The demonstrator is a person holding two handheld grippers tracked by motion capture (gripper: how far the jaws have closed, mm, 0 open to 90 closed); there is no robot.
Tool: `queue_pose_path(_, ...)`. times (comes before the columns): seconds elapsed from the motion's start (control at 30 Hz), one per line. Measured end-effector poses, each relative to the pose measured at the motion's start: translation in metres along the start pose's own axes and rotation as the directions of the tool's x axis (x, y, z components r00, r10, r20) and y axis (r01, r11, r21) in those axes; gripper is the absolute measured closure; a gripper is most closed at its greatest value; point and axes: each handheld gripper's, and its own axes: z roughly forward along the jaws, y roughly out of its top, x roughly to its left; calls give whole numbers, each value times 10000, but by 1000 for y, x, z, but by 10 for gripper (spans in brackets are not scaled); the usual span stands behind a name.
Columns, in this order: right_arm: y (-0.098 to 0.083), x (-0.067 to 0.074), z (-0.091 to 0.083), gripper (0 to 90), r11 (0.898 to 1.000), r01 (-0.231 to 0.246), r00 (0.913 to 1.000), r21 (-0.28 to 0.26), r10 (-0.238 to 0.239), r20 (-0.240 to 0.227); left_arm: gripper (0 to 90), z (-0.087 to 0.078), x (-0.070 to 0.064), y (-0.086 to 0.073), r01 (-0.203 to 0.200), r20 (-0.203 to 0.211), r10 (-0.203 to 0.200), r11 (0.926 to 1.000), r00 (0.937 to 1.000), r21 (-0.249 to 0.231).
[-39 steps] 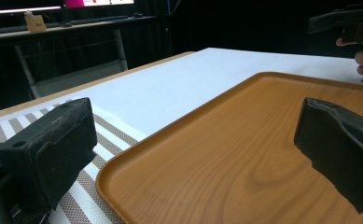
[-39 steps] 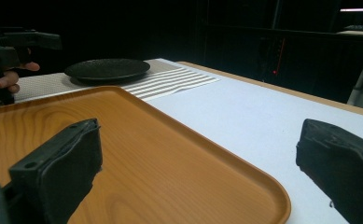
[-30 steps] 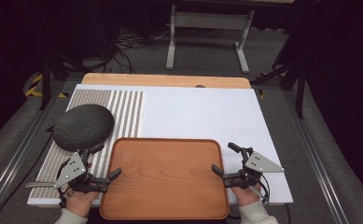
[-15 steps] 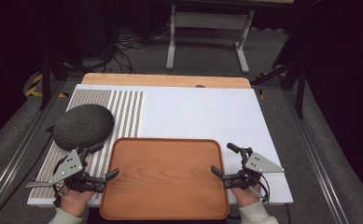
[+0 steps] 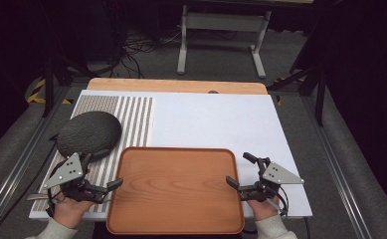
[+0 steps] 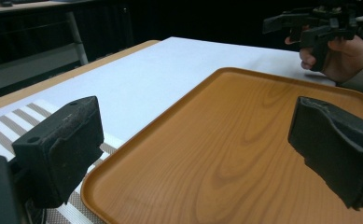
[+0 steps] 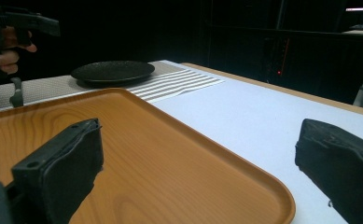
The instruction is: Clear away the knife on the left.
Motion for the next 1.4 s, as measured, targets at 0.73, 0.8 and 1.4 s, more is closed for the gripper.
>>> queue_pose_path(0.73,0,1,1,17,9999,39,9999,103,-38,-94,82,-14,14,19,-408,1350,190,9862,9907,1606)
queue_pose_path(0.8,-1,1,1,17,9999,37,9999,114,-36,-108,87,-16,16,21,-393,1440,128,9823,9895,1830)
queue_pose_path(1.4,-1,0,1,18,9998,21,9999,191,-19,-107,94,-40,31,31,-1142,1995,403,9202,9791,3745)
